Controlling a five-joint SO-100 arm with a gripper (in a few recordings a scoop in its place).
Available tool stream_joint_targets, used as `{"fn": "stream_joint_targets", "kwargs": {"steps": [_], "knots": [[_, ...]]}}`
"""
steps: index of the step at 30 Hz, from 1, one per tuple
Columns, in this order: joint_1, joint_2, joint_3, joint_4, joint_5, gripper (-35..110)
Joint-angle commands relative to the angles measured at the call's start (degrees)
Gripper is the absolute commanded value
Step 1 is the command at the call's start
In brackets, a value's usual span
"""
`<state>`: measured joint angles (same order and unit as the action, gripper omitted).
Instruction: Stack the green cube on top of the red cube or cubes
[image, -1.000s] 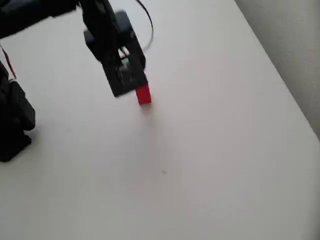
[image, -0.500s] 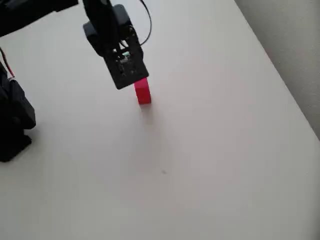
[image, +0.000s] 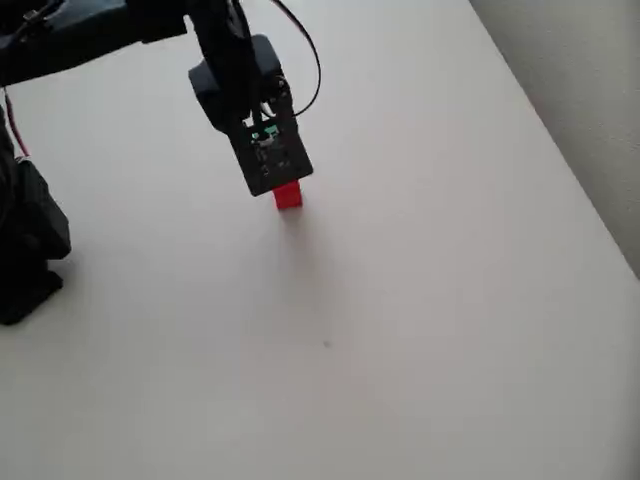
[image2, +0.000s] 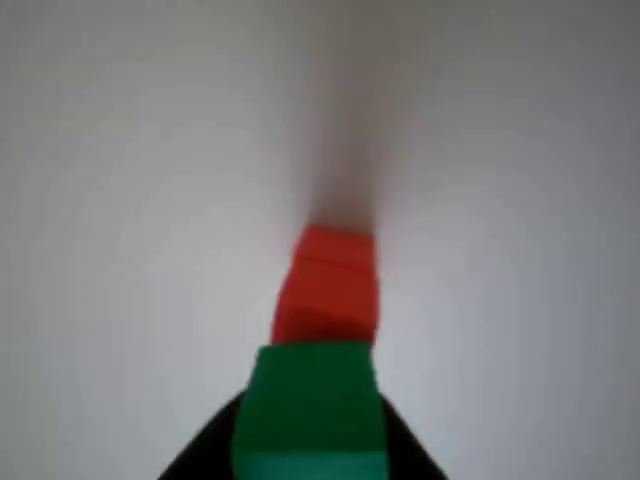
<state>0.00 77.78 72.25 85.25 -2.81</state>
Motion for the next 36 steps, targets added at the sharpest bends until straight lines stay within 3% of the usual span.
{"fn": "stream_joint_targets", "kwargs": {"steps": [1, 7, 16, 26, 36], "knots": [[1.1, -0.1, -3.3, -0.8, 0.4, -2], [1.8, -1.1, -3.3, -1.1, 0.1, -1], [1.5, -0.8, -3.4, -0.9, -0.4, 17], [0.4, -0.6, -4.1, 0.8, -1.9, 25], [-0.5, 7.1, -5.9, 6.1, -3.3, 26]]}}
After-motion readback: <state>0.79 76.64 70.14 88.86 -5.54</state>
